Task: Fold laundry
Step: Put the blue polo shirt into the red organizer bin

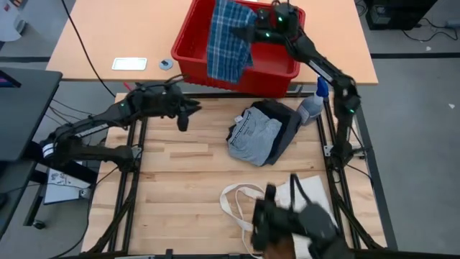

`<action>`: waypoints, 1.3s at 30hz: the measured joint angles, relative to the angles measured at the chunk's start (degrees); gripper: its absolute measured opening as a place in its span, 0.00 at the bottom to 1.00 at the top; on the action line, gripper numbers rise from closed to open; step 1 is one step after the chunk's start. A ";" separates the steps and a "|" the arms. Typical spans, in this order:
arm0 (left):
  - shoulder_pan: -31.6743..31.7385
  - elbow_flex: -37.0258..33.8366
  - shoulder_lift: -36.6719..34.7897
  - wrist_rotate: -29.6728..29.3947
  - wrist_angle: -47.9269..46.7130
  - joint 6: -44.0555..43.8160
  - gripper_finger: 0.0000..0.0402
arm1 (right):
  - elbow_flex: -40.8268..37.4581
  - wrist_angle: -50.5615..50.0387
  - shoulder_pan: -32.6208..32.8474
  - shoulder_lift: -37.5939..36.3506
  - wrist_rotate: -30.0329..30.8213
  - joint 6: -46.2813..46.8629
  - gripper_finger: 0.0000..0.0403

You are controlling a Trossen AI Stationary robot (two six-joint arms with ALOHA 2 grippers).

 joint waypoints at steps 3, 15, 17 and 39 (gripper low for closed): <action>1.88 -1.44 -2.48 0.00 0.23 0.72 0.26 | 6.78 0.19 -2.67 6.86 -0.45 0.41 0.08; 5.15 -1.70 -3.01 0.43 -1.18 3.69 0.26 | 16.00 12.94 -10.95 25.56 -12.34 10.29 0.08; 5.59 -1.70 -3.04 0.47 -1.08 3.41 0.26 | 16.00 11.51 -11.37 26.83 -10.91 10.50 0.08; 6.01 -1.70 -3.01 0.50 -4.03 4.79 0.26 | 16.11 -10.04 -10.97 26.56 5.23 -9.69 0.09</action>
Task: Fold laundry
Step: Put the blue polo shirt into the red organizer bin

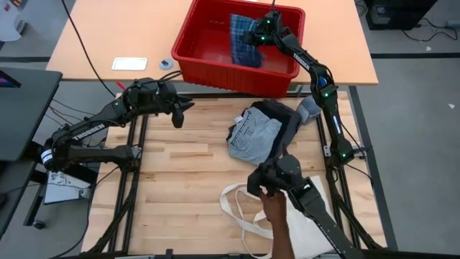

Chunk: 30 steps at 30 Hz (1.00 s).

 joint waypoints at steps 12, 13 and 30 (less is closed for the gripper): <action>0.00 0.00 0.00 0.00 -2.01 -0.02 0.26 | -0.02 3.44 1.17 0.11 -16.37 -2.34 0.09; 0.00 0.00 0.00 0.00 -2.01 -0.02 0.26 | -0.02 3.51 1.40 0.11 -16.04 -2.34 0.09; 0.00 0.00 0.00 0.00 -2.03 -0.52 0.26 | -0.04 -4.16 2.44 0.11 2.52 -11.35 0.43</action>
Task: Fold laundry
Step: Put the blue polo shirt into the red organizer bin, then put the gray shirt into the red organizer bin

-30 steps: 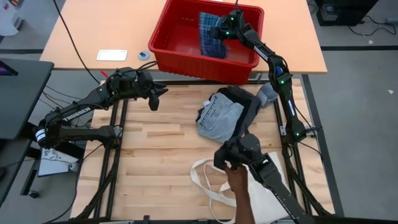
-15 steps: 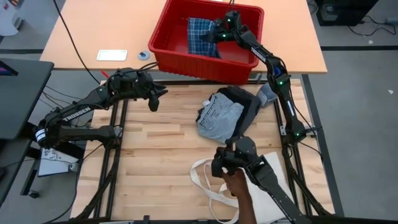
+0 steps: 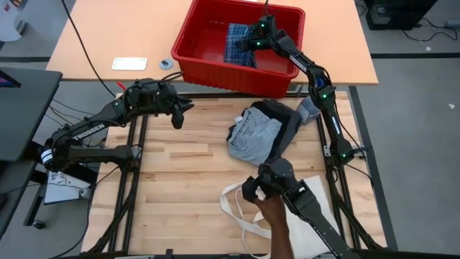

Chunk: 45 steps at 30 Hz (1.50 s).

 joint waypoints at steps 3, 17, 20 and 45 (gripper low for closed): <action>0.00 0.00 0.00 0.00 0.00 -0.15 0.26 | 0.00 -0.31 -0.36 -0.01 2.93 -0.30 0.55; 0.00 0.02 0.00 0.40 0.00 -0.18 0.26 | 0.13 -13.83 -0.81 -3.58 26.24 -0.25 0.92; -0.01 0.02 0.00 1.10 -0.01 -0.09 0.26 | 0.13 -14.45 -0.81 -5.04 30.60 0.29 0.90; -4.57 0.11 15.86 17.84 7.16 -3.04 0.26 | 0.15 -61.32 14.43 -22.31 4.24 -8.21 0.86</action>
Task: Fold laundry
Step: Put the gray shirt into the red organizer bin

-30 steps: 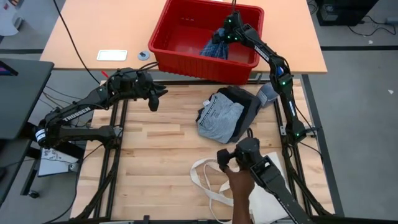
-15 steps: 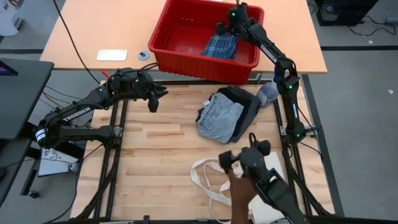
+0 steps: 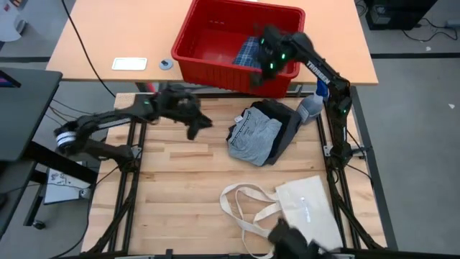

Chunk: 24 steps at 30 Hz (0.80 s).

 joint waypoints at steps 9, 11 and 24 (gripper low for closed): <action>-10.15 2.36 14.39 -5.81 20.24 -4.82 0.26 | -18.00 1.95 8.93 -14.22 8.14 1.25 0.86; -11.69 3.44 16.84 -8.11 21.70 -6.43 0.26 | -26.84 6.54 9.04 -19.79 9.53 3.26 0.86; -13.38 12.26 30.71 -15.63 21.62 -11.93 0.34 | -82.63 50.79 11.85 -46.86 1.34 37.27 0.86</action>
